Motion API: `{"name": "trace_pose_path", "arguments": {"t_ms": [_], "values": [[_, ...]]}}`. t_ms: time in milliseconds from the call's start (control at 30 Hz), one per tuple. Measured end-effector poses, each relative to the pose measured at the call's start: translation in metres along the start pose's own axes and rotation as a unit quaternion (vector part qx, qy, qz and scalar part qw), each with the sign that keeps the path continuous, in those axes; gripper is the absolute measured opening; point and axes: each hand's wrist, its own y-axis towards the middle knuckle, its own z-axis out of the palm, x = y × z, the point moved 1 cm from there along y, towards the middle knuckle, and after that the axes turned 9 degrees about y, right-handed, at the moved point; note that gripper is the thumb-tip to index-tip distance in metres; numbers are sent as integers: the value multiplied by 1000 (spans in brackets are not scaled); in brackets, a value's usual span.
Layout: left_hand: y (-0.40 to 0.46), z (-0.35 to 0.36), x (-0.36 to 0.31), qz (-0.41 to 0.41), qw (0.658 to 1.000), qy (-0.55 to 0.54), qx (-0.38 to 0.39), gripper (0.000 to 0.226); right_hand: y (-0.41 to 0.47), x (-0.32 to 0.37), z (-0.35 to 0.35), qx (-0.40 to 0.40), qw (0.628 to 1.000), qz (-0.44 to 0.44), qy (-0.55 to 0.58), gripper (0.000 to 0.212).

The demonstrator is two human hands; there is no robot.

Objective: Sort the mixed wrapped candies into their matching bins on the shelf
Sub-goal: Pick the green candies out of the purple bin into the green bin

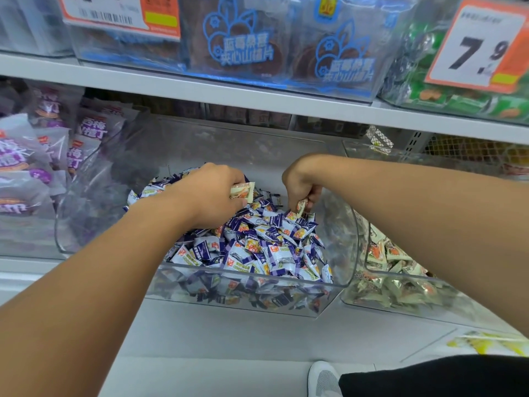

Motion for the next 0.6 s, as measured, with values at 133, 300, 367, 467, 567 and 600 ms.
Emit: {"name": "trace_pose_path", "arguments": {"t_ms": [133, 300, 367, 467, 567, 600], "values": [[-2, 0, -3, 9, 1000, -1, 6, 13, 3, 1, 4, 38, 998, 18, 50, 31], [-4, -3, -3, 4, 1000, 1, -8, 18, -9, 0, 5, 73, 991, -22, 111, 27], [-4, -4, -5, 7, 1000, 3, -3, 25, -13, -1, 5, 79, 988, -49, 126, 20], [-4, -3, -7, 12, 1000, 6, 1, 25, -24, -2, 4, 52, 981, -67, 174, 4], [-5, -4, -7, 11, 1000, 2, -3, 17, -46, -8, -1, -13, 950, -144, 276, 19], [-5, -5, -6, 10, 1000, 1, -3, 16, -56, -11, -3, -28, 939, -176, 295, 20]]}}
